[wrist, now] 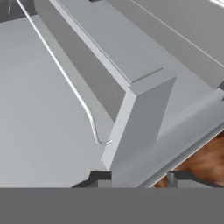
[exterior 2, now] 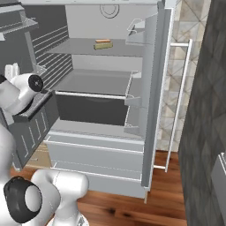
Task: Retrieve the butter from the fridge and place it on a plate on the dining table. Then retrieve the butter knife by the fridge and place it near the plate.
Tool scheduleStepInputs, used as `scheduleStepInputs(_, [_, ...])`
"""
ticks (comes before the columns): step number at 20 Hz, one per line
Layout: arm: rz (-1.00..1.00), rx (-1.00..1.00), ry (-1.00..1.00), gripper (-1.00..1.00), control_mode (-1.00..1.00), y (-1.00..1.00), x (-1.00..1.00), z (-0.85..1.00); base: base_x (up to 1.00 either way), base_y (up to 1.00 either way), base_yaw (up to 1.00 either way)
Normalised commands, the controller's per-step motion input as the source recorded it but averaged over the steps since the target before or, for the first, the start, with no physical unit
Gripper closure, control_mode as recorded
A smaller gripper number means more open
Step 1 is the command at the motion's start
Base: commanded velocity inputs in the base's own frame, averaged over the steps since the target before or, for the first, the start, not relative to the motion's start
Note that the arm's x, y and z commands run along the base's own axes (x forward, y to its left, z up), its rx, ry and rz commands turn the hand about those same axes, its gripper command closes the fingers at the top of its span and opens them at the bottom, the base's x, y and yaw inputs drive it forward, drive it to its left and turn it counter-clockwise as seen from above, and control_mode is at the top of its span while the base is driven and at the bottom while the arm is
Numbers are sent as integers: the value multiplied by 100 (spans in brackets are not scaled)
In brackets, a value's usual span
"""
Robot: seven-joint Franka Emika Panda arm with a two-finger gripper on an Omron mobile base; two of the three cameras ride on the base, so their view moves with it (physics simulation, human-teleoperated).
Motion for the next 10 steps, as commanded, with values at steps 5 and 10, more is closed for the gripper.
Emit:
scheduleStepInputs(5, [-2, 0, 0, -100, -100, 13, -2, 0, 0, 0, 0])
scheduleStepInputs(10, [-3, 0, -1, -100, -100, -18, -16, 7, 0, 0, 0])
